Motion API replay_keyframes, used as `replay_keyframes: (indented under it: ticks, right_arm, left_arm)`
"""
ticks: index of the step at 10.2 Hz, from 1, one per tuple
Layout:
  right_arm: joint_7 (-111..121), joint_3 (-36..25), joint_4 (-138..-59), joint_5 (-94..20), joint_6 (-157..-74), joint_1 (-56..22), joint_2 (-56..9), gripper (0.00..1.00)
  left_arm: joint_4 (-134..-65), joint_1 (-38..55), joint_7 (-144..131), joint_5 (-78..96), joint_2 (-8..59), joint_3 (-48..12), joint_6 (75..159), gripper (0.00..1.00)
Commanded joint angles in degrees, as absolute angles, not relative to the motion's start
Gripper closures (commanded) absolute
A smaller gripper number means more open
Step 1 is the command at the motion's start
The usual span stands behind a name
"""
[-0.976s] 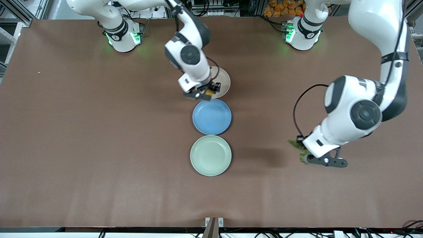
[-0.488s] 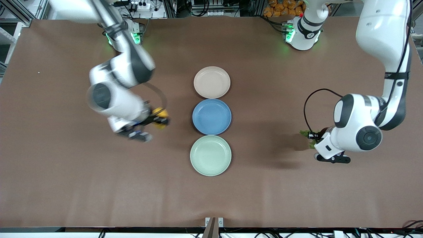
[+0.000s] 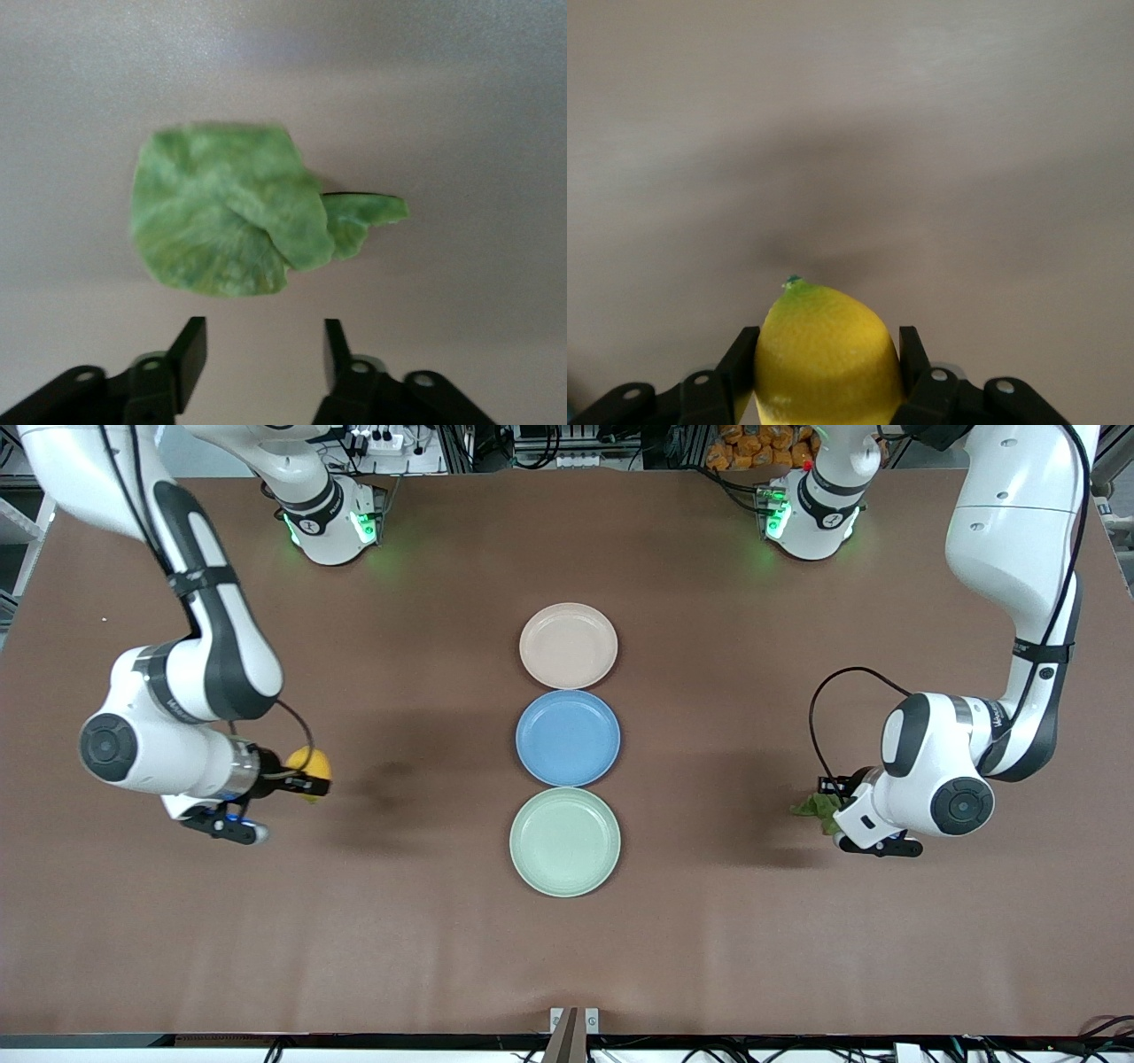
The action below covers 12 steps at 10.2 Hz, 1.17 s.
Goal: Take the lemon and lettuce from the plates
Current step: 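Lower the lettuce onto the table with the left gripper and release it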
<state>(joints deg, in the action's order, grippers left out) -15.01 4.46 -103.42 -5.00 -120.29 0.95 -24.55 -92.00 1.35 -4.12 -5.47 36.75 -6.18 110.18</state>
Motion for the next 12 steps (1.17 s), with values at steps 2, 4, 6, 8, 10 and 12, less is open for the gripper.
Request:
replay_keyframes:
  ticks: [2, 4, 6, 8, 10, 12]
  right_arm:
    - [-10.3, 5.4, -110.9, -2.5, -128.7, 5.1, -23.6, 1.00]
    - [-7.2, 5.6, -112.0, -3.0, -129.5, 6.5, -25.8, 1.00]
    - [-7.0, 5.8, -112.3, -3.1, -128.9, 6.1, -26.3, 1.00]
    - [-7.1, 6.0, -112.7, -4.2, -127.5, 5.7, -26.9, 0.78]
    - [-6.9, 6.0, -112.7, -5.4, -127.4, 5.7, -27.1, 0.38]
    - [-6.9, 6.0, -112.8, -5.4, -126.6, 5.7, -27.4, 0.04]
  left_arm:
    - [-88.5, 1.6, -4.0, -7.2, 30.0, -6.5, 106.0, 0.00]
    - [-83.4, 1.1, -3.8, -7.2, 26.1, -6.7, 100.0, 0.00]
    - [-83.1, 0.9, -3.7, -6.7, 19.6, -7.0, 96.7, 0.00]
    - [-83.1, 1.0, -3.6, -6.1, 13.8, -7.2, 93.4, 0.00]
    - [-83.5, 0.9, -4.1, -5.4, 9.5, -7.1, 91.2, 0.00]
    - [-84.4, 0.6, -5.3, -3.4, 7.0, -7.0, 88.7, 0.00]
